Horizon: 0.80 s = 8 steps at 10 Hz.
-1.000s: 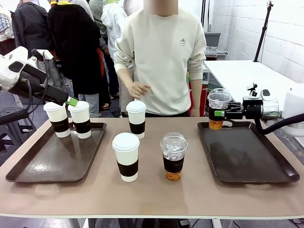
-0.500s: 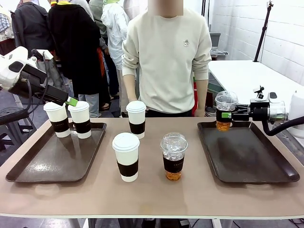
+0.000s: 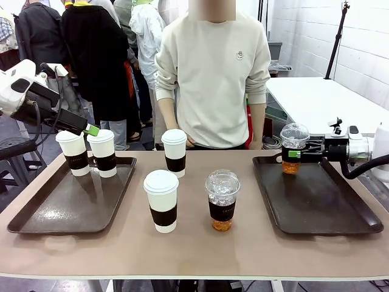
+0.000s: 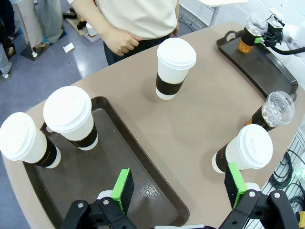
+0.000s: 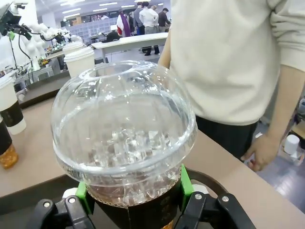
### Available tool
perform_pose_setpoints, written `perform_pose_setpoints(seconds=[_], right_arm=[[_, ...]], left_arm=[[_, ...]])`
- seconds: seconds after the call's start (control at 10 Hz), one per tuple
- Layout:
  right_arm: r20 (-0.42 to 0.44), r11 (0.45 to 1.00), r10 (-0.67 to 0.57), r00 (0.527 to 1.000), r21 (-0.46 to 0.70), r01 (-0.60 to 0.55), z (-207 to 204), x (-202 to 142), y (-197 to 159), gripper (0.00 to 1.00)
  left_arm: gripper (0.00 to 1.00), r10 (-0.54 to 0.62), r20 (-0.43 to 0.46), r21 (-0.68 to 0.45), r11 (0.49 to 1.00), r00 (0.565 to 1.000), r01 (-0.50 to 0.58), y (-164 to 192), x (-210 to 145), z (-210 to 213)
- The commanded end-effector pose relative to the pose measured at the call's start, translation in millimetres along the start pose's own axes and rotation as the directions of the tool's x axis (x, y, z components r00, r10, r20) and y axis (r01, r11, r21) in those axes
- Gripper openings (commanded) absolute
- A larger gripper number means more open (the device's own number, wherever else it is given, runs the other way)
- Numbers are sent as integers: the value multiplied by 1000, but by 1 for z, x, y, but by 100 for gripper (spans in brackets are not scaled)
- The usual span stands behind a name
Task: Distribute the coffee onto the tray.
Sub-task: Pick up one iced Americano and place it on the right Handle tray.
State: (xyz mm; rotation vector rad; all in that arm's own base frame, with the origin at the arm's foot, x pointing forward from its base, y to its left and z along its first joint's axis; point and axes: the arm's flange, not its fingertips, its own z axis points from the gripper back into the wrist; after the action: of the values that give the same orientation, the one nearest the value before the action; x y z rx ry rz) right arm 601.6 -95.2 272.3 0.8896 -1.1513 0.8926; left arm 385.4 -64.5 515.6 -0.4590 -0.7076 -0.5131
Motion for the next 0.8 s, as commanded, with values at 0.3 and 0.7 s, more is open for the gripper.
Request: perform_pose_setpoints(seconds=[0.3,0.7], right_arm=[[57,999,47,997,-30,-45,0,-8,-14,78],[80,998,32,996,-58,-27,-4,-14,-23,78]], left_arm=[[100,6,3,-12,1000,1000,-6,2,-1,-1],[100,6,3,-12,1000,1000,-6,2,-1,-1]])
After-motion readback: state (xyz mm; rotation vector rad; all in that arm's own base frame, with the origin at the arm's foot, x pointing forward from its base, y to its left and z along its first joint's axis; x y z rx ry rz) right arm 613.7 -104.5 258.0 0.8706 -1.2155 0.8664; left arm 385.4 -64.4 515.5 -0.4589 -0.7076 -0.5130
